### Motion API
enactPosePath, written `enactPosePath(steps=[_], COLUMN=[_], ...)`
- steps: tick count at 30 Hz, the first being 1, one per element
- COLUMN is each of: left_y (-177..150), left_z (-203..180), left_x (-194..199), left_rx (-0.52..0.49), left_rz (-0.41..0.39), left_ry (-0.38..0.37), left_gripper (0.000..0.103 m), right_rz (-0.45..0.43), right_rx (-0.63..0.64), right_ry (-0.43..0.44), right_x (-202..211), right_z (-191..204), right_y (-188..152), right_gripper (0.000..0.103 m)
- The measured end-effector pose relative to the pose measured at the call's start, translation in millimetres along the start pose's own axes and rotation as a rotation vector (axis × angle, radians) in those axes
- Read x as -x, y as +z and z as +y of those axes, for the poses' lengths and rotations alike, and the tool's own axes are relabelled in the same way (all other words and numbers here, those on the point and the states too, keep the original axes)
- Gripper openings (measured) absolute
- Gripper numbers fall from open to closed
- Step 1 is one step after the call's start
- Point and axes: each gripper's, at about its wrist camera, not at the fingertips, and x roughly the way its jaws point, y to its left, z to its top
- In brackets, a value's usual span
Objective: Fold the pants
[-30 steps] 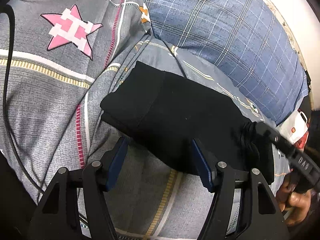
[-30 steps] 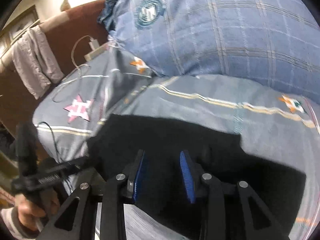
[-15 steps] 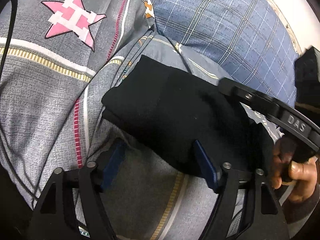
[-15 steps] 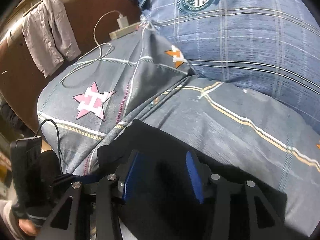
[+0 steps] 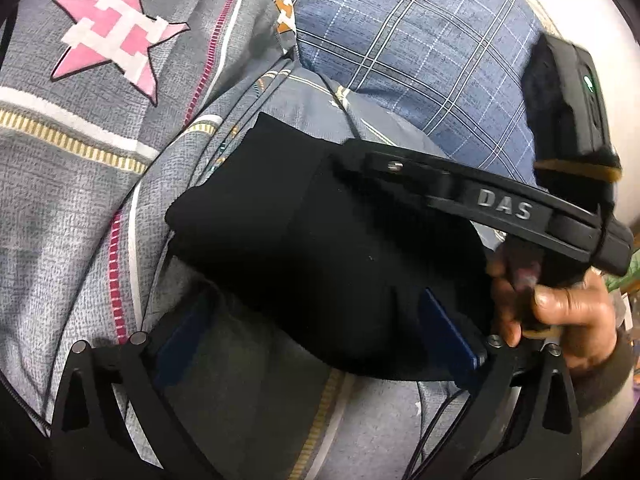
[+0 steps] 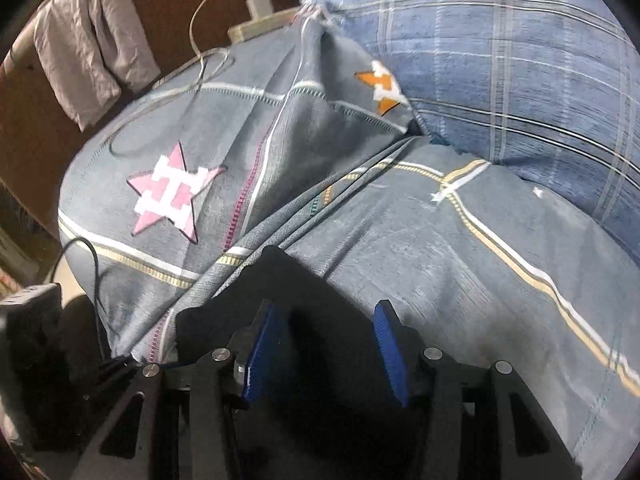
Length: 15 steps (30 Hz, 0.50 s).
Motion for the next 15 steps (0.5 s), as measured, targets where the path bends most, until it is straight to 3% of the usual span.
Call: enactPosePath(steps=[6, 12, 13, 15], left_y=[3, 6, 8, 9], left_z=[0, 4, 5, 6], left_x=[-3, -5, -6, -4], left_rx=[-0.006, -0.032, -0.032, -0.034], left_rz=[-0.027, -0.047, -0.051, -0.065], left_ry=[-0.015, -0.041, -0.048, -0.037], left_gripper=[0.102, 0.102, 0.1, 0.074], right_rz=[0.105, 0.126, 0.112, 0.091], right_rx=[0.129, 0.082, 0.07, 0.06], right_ry=[0.021, 0.093, 0.099, 0.101], right_x=[-30, -55, -54, -50], right_z=[10, 6, 5, 6], right_y=[15, 18, 18, 16], right_gripper=[0.052, 0.052, 0.044, 0.032])
